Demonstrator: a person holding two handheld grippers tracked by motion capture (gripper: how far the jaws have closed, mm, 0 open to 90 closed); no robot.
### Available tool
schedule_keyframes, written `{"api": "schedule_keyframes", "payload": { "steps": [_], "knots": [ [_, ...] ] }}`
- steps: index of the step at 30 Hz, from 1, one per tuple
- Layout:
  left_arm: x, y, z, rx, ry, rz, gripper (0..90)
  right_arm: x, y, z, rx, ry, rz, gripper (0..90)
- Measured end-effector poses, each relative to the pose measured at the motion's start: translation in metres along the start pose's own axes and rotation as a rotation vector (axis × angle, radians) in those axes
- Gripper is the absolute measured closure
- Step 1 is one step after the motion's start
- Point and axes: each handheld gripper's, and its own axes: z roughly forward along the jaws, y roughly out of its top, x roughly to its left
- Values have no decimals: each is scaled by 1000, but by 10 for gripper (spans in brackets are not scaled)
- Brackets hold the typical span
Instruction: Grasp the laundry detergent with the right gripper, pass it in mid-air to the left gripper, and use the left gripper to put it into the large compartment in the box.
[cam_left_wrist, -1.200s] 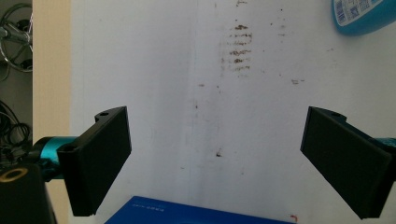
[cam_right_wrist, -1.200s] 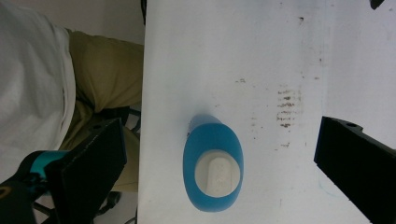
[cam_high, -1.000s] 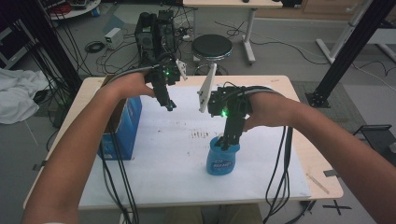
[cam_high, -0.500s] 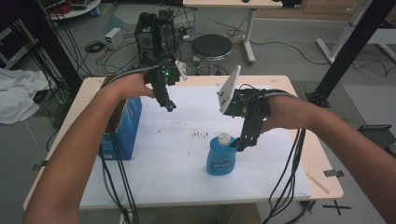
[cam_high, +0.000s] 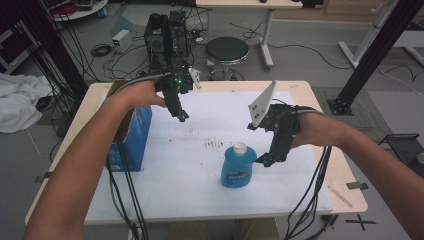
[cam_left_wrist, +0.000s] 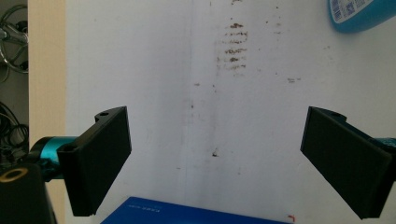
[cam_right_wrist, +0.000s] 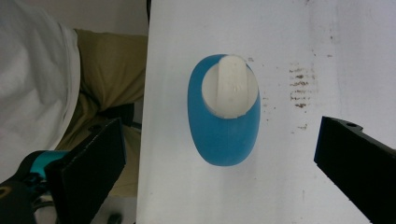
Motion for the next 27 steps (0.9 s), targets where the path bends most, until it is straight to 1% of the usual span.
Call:
{"api": "schedule_keyframes", "payload": {
  "steps": [2,6,8,9,11,13,14,15,16,17,20,21,22,24,27],
  "knots": [
    [0,0,0,-5,8,-3,85,-1,-6,3,-17,9,3,12],
    [0,-1,0,11,2,-4,86,-3,-19,9,-41,20,13,12],
    [0,-1,0,10,2,-4,86,-3,-24,12,-52,22,19,12],
    [-1,0,0,4,2,-8,85,-3,-26,14,-65,26,16,12],
    [-1,0,0,9,4,-4,85,-3,-30,16,-80,27,10,12],
    [-2,1,0,9,4,-4,85,-3,-36,18,-92,32,14,12],
    [-2,1,1,6,7,-4,86,-3,-39,19,-95,30,28,12],
    [-2,0,0,12,5,-5,86,-4,-41,20,-107,30,16,12],
    [-2,0,0,12,5,-5,85,-4,-41,20,-107,30,16,12],
    [-2,-1,1,9,5,-8,86,-4,-48,22,-122,26,24,12],
    [-2,-2,1,10,6,-9,86,-4,-52,24,-136,27,24,12],
    [-2,-2,2,13,8,-13,85,-6,-56,25,-156,29,29,12],
    [-2,-2,1,12,9,-11,86,-6,-57,25,-163,27,40,12],
    [-2,-1,1,6,6,-14,86,-7,-59,25,-180,24,44,12],
    [-1,-1,1,14,6,-9,85,-7,-63,26,-199,22,36,12]
  ]
}}
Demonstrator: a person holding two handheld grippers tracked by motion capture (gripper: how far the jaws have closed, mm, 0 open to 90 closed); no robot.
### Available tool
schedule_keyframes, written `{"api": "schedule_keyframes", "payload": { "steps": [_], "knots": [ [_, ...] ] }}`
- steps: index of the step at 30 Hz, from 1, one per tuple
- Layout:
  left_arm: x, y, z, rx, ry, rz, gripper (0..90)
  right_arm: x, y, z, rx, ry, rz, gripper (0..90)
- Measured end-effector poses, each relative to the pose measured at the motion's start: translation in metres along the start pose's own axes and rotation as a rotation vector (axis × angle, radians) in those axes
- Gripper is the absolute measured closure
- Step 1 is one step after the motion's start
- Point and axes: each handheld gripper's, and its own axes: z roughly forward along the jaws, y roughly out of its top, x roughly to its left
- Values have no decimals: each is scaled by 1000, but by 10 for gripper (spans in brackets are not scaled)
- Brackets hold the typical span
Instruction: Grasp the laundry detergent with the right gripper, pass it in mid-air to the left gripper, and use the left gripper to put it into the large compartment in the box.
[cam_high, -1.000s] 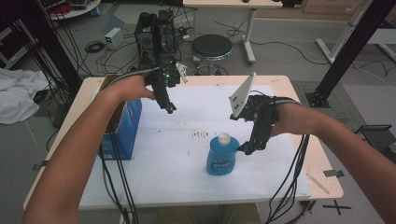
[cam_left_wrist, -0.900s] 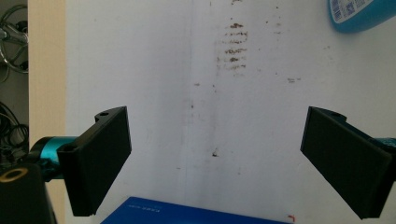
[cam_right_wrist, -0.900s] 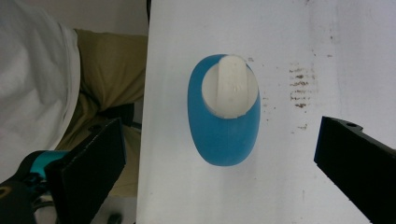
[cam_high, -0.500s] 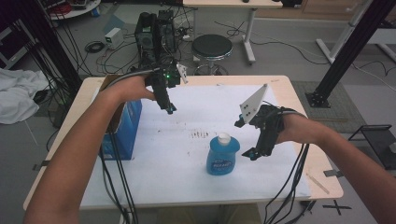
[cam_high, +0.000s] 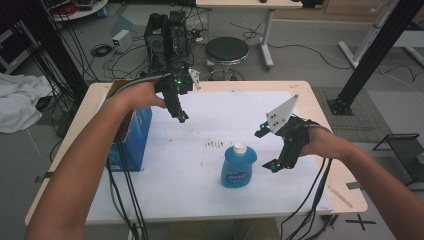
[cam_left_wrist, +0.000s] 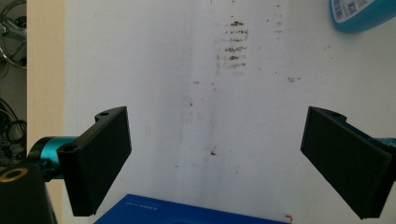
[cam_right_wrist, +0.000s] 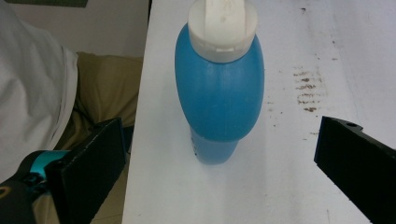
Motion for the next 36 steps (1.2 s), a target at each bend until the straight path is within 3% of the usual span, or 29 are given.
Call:
{"api": "schedule_keyframes", "payload": {
  "steps": [13,18,36],
  "knots": [
    [1,1,2,2,-2,-4,86,-4,-23,12,-57,6,39,12],
    [0,1,2,2,-4,-4,85,-8,-30,20,-82,16,33,12],
    [-1,1,2,3,3,0,86,-10,-31,47,-101,42,33,12]
  ]
}}
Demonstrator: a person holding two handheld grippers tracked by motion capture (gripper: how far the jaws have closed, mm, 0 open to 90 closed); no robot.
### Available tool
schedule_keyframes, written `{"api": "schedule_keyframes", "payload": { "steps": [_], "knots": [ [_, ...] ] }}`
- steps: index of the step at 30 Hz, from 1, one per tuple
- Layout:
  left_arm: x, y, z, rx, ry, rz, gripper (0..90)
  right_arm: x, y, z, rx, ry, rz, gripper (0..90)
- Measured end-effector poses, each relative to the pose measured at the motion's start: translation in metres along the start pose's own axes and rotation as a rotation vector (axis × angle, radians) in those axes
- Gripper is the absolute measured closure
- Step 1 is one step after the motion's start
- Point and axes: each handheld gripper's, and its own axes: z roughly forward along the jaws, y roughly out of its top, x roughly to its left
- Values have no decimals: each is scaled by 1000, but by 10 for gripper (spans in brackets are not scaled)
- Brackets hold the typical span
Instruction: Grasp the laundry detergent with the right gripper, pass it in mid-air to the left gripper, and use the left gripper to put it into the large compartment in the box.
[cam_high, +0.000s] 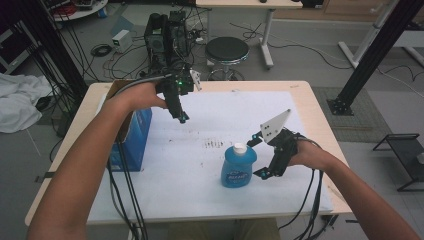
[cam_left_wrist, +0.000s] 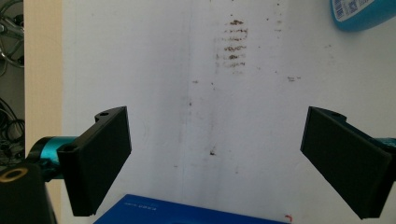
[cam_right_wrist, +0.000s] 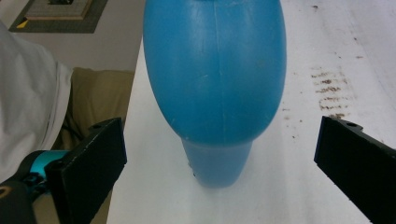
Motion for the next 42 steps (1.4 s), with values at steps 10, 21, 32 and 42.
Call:
{"api": "schedule_keyframes", "payload": {
  "steps": [10,21,32,42],
  "knots": [
    [0,-1,1,2,-2,-6,86,-5,-4,13,-33,20,17,12],
    [0,0,2,3,-2,-7,85,-4,-9,26,-74,7,10,12],
    [-1,-1,3,6,-4,-7,86,-5,-9,41,-142,15,-29,13],
    [-2,-1,2,5,-5,-9,85,-4,-12,45,-178,22,-20,32]
  ]
}}
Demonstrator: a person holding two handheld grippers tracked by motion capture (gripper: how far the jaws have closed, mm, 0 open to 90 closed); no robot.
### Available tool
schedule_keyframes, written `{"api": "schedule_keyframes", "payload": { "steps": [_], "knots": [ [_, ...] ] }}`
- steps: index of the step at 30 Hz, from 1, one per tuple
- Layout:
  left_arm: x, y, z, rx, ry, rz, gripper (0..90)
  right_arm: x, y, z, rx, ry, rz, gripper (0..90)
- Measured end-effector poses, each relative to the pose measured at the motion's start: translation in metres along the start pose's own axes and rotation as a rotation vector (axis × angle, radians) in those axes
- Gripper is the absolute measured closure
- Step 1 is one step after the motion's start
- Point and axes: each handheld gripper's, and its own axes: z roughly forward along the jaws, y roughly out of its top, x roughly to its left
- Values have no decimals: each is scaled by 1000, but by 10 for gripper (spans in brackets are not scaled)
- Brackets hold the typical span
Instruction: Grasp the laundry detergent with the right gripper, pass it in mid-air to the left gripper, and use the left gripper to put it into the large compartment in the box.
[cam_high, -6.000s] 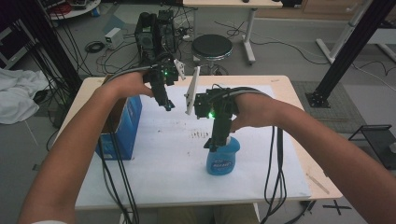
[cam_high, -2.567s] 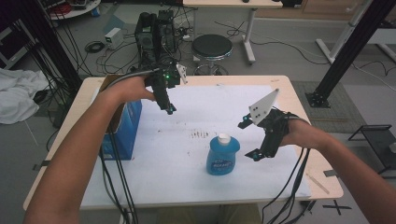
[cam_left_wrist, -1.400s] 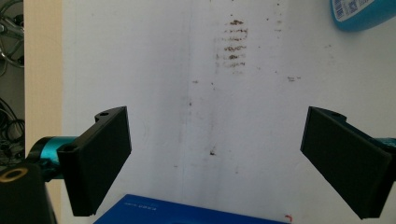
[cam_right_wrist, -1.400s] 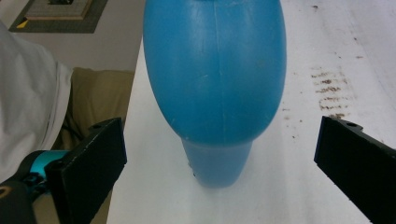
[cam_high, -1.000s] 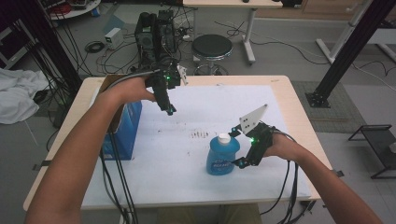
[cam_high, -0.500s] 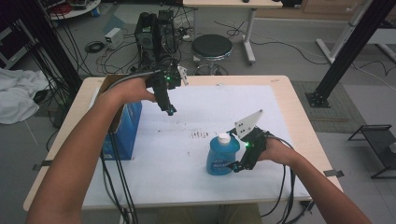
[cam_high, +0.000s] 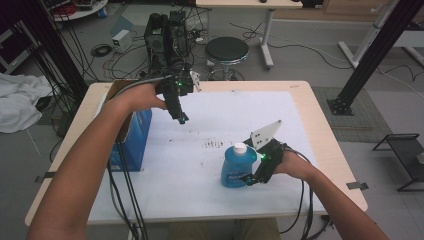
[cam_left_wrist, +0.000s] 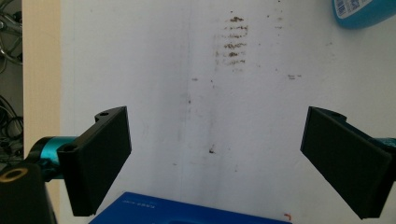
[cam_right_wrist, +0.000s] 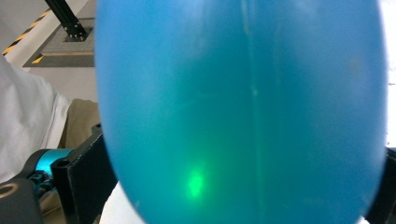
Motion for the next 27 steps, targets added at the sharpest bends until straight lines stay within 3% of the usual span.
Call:
{"api": "schedule_keyframes", "payload": {
  "steps": [6,8,15,18,27],
  "knots": [
    [0,-1,0,1,-1,-1,86,-1,-4,1,-30,5,6,66],
    [0,-1,0,4,3,0,86,-2,-6,0,-49,14,-4,156],
    [0,0,1,3,0,2,86,-3,-7,1,-62,8,-9,159],
    [0,0,2,-1,1,3,86,-3,-8,0,-71,18,-11,236],
    [0,1,2,2,-2,0,86,-3,-10,2,-81,17,-12,253]
  ]
}}
